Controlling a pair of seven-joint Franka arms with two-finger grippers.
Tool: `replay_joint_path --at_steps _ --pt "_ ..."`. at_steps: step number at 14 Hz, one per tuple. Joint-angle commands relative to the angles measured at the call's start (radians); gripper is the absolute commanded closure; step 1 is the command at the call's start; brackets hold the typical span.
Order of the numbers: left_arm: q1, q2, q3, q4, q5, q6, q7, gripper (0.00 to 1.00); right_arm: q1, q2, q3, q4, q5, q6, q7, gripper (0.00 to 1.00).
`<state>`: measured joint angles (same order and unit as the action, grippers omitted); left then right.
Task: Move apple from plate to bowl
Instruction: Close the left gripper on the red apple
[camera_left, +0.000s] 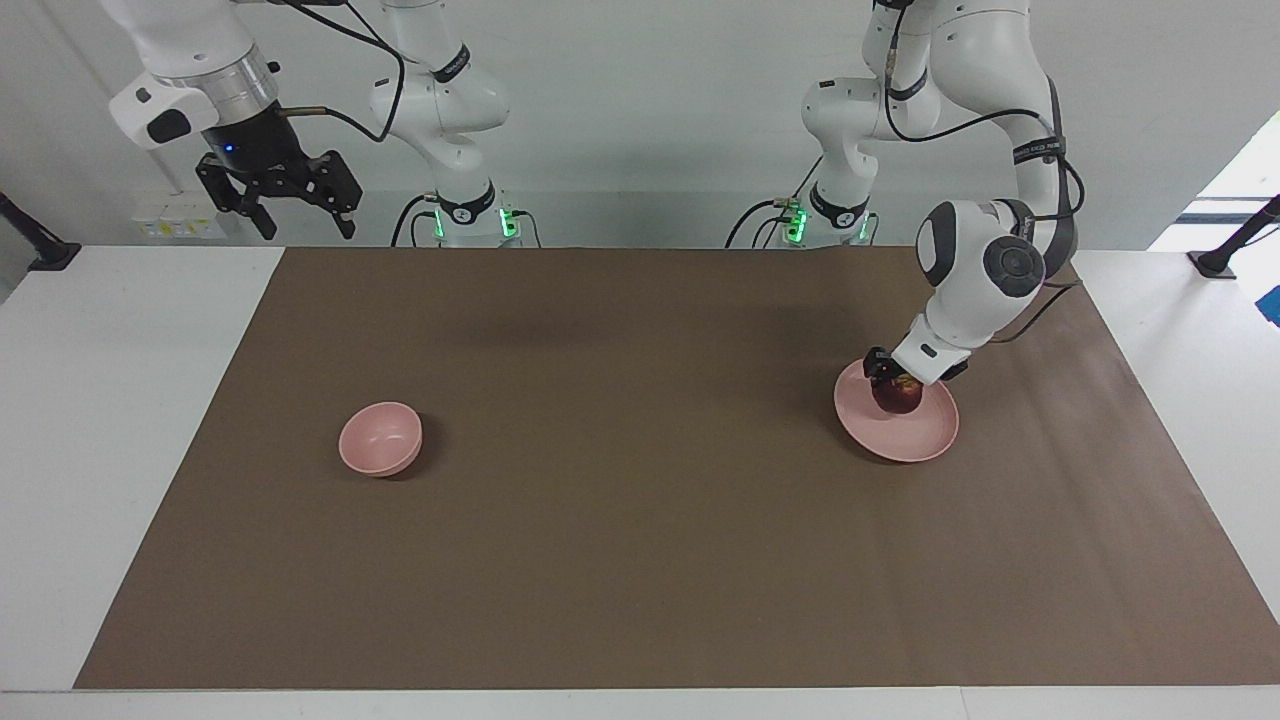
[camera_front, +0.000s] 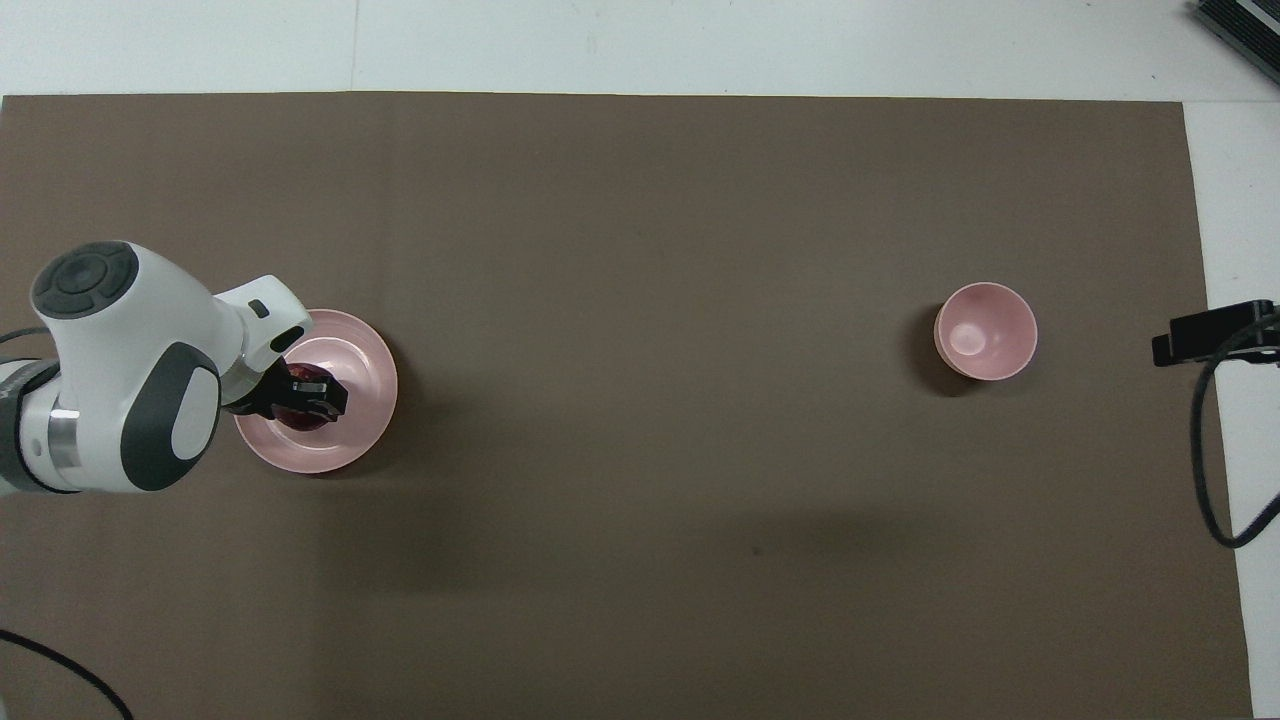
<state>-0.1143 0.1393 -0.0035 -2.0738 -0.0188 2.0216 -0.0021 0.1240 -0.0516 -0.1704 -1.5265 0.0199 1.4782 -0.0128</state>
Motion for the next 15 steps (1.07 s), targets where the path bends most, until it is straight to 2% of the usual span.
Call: replay_joint_path --at_steps 1,4,8,11,14,15 --pt "0.005 0.035 -0.001 0.109 -0.001 -0.116 -0.010 1.00 -0.007 -0.011 0.002 -0.014 0.025 0.011 -0.018 0.00" --pt "0.005 0.060 -0.001 0.165 -0.004 -0.152 -0.047 1.00 -0.007 -0.011 0.002 -0.014 0.025 0.011 -0.018 0.00" --pt "-0.011 0.123 -0.006 0.291 -0.021 -0.207 -0.251 1.00 -0.007 -0.011 0.002 -0.014 0.025 0.011 -0.018 0.00" --pt "0.025 0.151 -0.001 0.342 -0.327 -0.231 -0.283 1.00 -0.009 -0.011 0.002 -0.014 0.025 0.011 -0.018 0.00" --pt "0.019 0.196 -0.010 0.424 -0.383 -0.270 -0.292 1.00 -0.007 -0.011 0.002 -0.014 0.025 0.011 -0.018 0.00" --pt "0.022 0.206 -0.010 0.452 -0.448 -0.300 -0.292 1.00 -0.007 -0.011 0.002 -0.014 0.025 0.011 -0.018 0.00"
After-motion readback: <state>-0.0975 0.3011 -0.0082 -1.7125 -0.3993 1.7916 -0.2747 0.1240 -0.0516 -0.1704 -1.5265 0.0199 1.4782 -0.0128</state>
